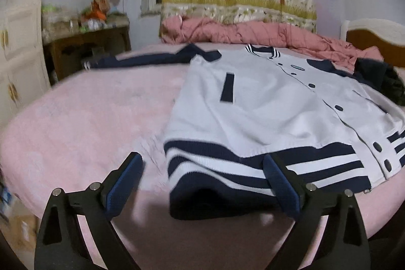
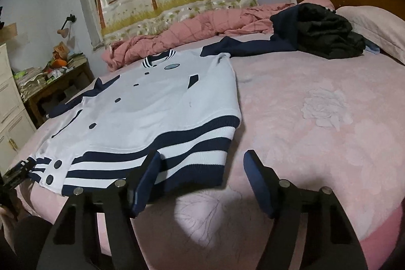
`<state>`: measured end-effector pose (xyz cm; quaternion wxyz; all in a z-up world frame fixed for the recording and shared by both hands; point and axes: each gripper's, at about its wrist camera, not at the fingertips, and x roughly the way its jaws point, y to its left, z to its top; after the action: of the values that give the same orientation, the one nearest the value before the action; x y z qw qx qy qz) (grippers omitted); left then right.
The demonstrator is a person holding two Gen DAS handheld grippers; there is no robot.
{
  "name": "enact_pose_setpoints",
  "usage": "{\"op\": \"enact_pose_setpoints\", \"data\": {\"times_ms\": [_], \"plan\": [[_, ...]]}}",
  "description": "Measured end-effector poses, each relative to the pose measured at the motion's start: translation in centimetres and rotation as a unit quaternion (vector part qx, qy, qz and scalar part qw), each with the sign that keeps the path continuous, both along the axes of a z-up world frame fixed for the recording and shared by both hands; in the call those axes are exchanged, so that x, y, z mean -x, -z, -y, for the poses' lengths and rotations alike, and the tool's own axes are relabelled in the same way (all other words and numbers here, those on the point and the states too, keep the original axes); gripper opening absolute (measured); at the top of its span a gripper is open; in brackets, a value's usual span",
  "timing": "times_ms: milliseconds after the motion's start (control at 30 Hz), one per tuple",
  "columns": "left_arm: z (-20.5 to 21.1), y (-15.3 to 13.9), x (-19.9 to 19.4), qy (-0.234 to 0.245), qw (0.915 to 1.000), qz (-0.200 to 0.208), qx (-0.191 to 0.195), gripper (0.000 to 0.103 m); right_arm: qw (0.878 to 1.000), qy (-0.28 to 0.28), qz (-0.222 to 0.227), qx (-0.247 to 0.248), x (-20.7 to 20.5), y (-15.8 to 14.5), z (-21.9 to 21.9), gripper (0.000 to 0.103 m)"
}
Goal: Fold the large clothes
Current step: 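Grasp the striped hem with both tools and lift it toward the collar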
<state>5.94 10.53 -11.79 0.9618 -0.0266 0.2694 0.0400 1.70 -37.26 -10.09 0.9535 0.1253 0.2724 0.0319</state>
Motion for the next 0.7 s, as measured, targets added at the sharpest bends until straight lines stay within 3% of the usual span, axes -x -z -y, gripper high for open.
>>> {"op": "enact_pose_setpoints", "data": {"times_ms": [67, 133, 167, 200, 233, 267, 433, 567, 700], "plan": [[-0.9, 0.1, 0.1, 0.004, 0.9993, 0.005, 0.036, 0.094, 1.000, -0.004, 0.007, -0.006, 0.0, 0.2, 0.3, 0.068], [-1.4, -0.1, 0.3, 0.001, 0.9989, 0.015, 0.044, 0.065, 1.000, -0.014, 0.012, -0.012, 0.1, 0.4, 0.4, 0.051], [-1.4, -0.3, 0.2, 0.008, 0.9988, 0.017, 0.045, 0.042, 0.999, -0.025, 0.013, -0.017, 0.1, 0.4, 0.3, 0.043], [-1.4, -0.5, 0.3, 0.013, 0.9985, 0.019, 0.049, 0.036, 0.999, -0.027, 0.014, -0.018, 0.1, 0.3, 0.1, 0.026], [-1.1, -1.0, 0.4, 0.017, 0.9982, 0.025, 0.053, 0.024, 0.999, -0.028, 0.018, -0.018, 0.1, 0.0, -0.1, 0.013], [-0.7, -1.6, 0.6, 0.023, 0.9978, 0.030, 0.055, 0.017, 0.999, -0.028, 0.025, -0.012, 0.1, -0.5, -0.4, 0.010], [2.0, -7.0, -0.7, -0.001, 0.9984, 0.055, -0.013, 0.017, 0.997, -0.003, 0.069, -0.027, -0.3, -5.3, -0.3, 0.006], [2.1, -9.8, -8.0, -0.020, 0.9996, 0.008, -0.019, 0.017, 0.997, 0.036, 0.066, 0.035, -5.7, -9.1, -1.7, 0.006], [2.7, -8.4, -16.6, -0.044, 0.9962, -0.065, -0.038, 0.018, 0.997, 0.062, 0.011, 0.054, -13.6, -8.4, -2.5, 0.006]]}}
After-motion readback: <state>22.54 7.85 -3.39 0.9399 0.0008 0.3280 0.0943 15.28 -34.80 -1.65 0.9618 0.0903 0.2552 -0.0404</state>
